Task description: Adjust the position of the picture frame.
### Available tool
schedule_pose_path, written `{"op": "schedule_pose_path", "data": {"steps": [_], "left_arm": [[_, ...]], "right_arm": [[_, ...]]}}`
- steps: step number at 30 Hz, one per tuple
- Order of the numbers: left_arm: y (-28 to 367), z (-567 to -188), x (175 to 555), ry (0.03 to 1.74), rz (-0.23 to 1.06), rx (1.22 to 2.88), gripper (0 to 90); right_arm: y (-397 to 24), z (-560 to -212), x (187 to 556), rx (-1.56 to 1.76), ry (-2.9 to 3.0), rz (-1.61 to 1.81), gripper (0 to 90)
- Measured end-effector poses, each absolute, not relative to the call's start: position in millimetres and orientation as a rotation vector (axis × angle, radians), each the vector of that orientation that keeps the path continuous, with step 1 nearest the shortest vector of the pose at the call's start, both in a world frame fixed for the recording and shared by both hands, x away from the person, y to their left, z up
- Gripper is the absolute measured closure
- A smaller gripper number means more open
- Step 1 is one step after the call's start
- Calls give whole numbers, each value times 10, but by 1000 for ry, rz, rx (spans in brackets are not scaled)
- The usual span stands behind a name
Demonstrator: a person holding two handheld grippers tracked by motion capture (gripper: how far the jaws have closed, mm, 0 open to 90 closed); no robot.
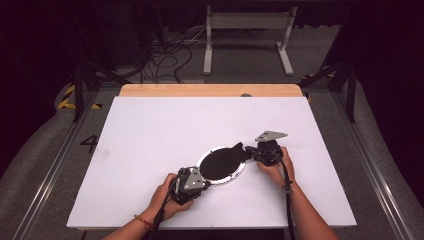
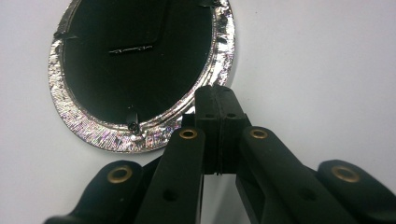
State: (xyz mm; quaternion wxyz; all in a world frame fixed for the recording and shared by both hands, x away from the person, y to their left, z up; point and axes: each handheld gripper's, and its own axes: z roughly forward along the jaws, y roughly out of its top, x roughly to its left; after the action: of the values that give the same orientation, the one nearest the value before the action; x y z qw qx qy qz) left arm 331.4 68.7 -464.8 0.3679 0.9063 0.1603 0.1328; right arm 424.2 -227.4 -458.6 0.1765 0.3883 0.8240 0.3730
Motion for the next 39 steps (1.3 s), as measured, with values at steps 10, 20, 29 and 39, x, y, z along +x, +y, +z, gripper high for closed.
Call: {"op": "schedule_pose_path", "data": {"steps": [10,20,29,39], "left_arm": [[843,-4656,3470,498,366,2304,899],[956,-4664,3614,547,394,2289,897],[1035,-4672,3705,594,392,2271,878],[1080,-4666,3769,624,425,2272,899]], "right_arm": [[-2256,-4572,4182,1081,2366,1052,900],[-2220,-4565,4115,1046,2394,1047,900],[-2207,-4555,4059,1016,2430,1044,900],[-2174,-4546,3978,979,2458,1031,900]]}}
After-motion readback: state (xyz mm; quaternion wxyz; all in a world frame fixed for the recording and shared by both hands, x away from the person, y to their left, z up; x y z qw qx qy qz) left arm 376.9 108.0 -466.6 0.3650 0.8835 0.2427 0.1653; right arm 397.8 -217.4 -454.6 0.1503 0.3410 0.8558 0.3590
